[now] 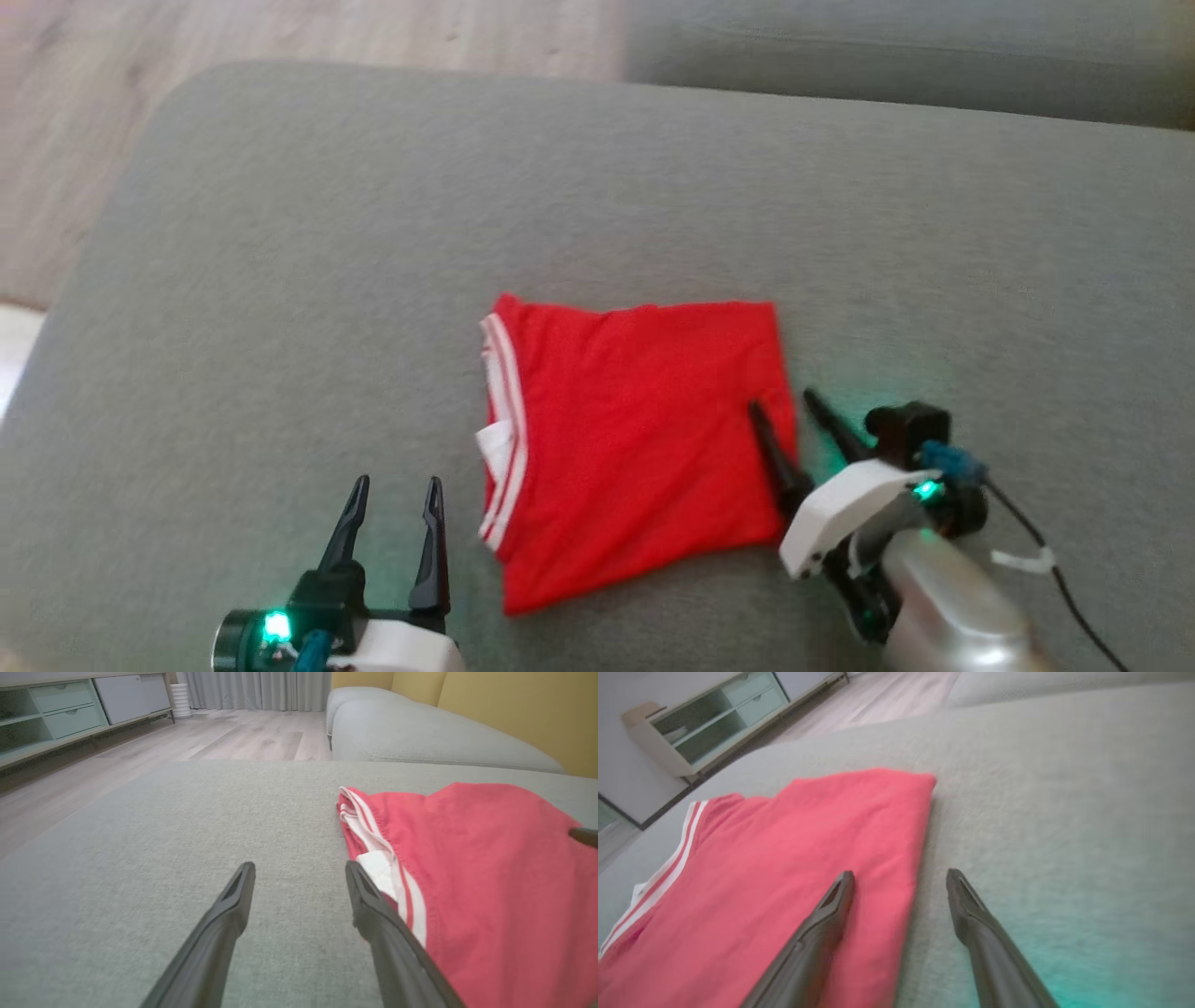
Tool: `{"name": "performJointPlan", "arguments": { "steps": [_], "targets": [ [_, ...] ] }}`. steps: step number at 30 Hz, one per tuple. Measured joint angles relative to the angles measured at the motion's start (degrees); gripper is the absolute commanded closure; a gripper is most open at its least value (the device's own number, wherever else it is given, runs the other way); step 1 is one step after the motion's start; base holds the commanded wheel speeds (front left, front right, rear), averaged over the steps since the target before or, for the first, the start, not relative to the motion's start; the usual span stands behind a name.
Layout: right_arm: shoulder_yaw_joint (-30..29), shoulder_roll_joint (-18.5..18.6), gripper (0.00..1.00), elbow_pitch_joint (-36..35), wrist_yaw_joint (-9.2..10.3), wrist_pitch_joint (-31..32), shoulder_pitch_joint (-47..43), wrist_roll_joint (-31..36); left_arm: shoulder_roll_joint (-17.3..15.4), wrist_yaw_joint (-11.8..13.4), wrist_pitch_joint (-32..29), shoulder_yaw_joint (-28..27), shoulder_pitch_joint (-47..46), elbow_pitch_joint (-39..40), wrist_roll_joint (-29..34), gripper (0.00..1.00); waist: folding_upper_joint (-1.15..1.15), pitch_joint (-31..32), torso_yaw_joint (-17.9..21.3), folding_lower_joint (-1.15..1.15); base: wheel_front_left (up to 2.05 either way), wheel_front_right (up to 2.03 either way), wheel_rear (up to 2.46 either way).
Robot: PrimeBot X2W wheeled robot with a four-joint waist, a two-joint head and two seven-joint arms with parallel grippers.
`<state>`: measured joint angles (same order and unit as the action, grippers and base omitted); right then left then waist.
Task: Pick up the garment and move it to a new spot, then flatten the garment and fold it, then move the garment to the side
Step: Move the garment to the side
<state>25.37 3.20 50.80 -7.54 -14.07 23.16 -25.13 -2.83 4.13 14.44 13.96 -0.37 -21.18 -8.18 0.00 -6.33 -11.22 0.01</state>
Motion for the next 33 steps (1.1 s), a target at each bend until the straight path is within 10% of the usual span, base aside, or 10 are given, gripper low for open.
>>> {"name": "performJointPlan", "arguments": {
  "steps": [3, 5, 6, 14, 33],
  "targets": [
    [3.21, 0.00, 0.00, 1.98, 0.00, 1.97, 0.15, -3.34, 0.00, 0.25, 0.00, -0.13, 0.08, -0.01, 0.00, 0.00, 0.00, -0.76, -2.22, -0.01, 0.00, 0.00, 0.00],
    [4.48, 0.43, 0.85, 2.72, 0.00, 2.55, 1.41, -4.87, 0.01, 0.25, 0.01, -0.25, 0.21, -0.01, 0.00, 0.00, 0.00, -1.06, -2.99, -0.01, 0.00, 0.00, 0.00],
    [4.79, 0.43, 1.00, 3.49, 0.00, 2.50, 2.10, -5.11, 0.04, 0.26, 0.01, -0.33, 0.23, 0.00, 0.00, 0.00, 0.00, -1.08, -3.02, -0.01, 0.00, 0.00, 0.00],
    [2.40, -0.78, 1.00, 8.60, 0.00, -0.18, 3.63, -5.37, -0.01, -0.04, 0.00, -1.16, 0.75, 0.01, 0.00, 0.00, 0.00, -0.05, 2.88, -0.01, 0.00, 0.00, 0.00],
    [-7.98, 0.36, 1.00, 5.79, 0.00, -0.30, -0.44, -0.87, 0.00, -1.69, 0.01, 2.85, -5.49, -1.05, -0.42, 0.00, 0.00, -0.89, 32.25, -0.01, 0.00, 0.00, 0.00]
  ]
}}
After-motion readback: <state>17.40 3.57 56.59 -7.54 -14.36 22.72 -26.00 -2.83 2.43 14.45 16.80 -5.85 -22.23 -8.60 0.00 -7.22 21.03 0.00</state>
